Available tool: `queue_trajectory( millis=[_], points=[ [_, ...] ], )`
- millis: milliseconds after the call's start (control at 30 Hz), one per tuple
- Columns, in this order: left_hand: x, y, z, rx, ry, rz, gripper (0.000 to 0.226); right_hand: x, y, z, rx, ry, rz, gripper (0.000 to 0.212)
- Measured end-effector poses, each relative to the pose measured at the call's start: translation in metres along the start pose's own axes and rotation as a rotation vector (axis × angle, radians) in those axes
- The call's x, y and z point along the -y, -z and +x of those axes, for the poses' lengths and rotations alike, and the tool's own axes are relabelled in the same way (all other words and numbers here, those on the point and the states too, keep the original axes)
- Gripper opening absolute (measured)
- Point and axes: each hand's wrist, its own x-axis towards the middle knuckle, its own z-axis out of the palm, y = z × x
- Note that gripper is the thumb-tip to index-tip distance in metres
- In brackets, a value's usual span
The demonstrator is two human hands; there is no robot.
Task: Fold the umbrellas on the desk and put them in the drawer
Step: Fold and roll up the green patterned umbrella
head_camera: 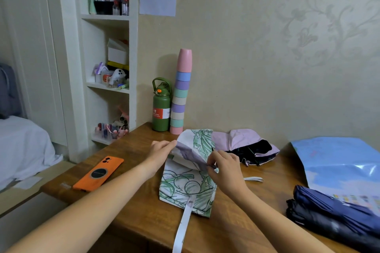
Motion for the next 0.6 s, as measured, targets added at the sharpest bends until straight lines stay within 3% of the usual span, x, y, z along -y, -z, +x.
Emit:
queue_trajectory(
  millis=[133,267,333,400,500,600],
  points=[
    [-0.002,0.006,-0.001,0.075,0.069,-0.057,0.025,-0.001,0.001,-0.003,0.086,0.032,-0.045,0.020],
    [0.005,0.017,0.001,0.125,0.263,0.056,0.048,0.001,0.000,-0.006,0.211,0.064,-0.167,0.043],
    [0.011,0.021,0.002,0.144,0.308,0.136,0.059,0.007,0.000,-0.008,0.263,0.084,-0.204,0.028],
    [0.014,0.025,-0.001,0.167,0.358,0.212,0.056,0.012,0.000,-0.011,0.310,0.122,-0.259,0.019],
    [0.015,0.029,-0.002,0.206,0.408,0.253,0.035,0.014,-0.005,-0.017,0.287,0.176,-0.264,0.015],
    [0.015,0.029,-0.004,0.209,0.430,0.259,0.036,0.019,-0.008,-0.023,0.306,0.152,-0.302,0.037]
  ],
)
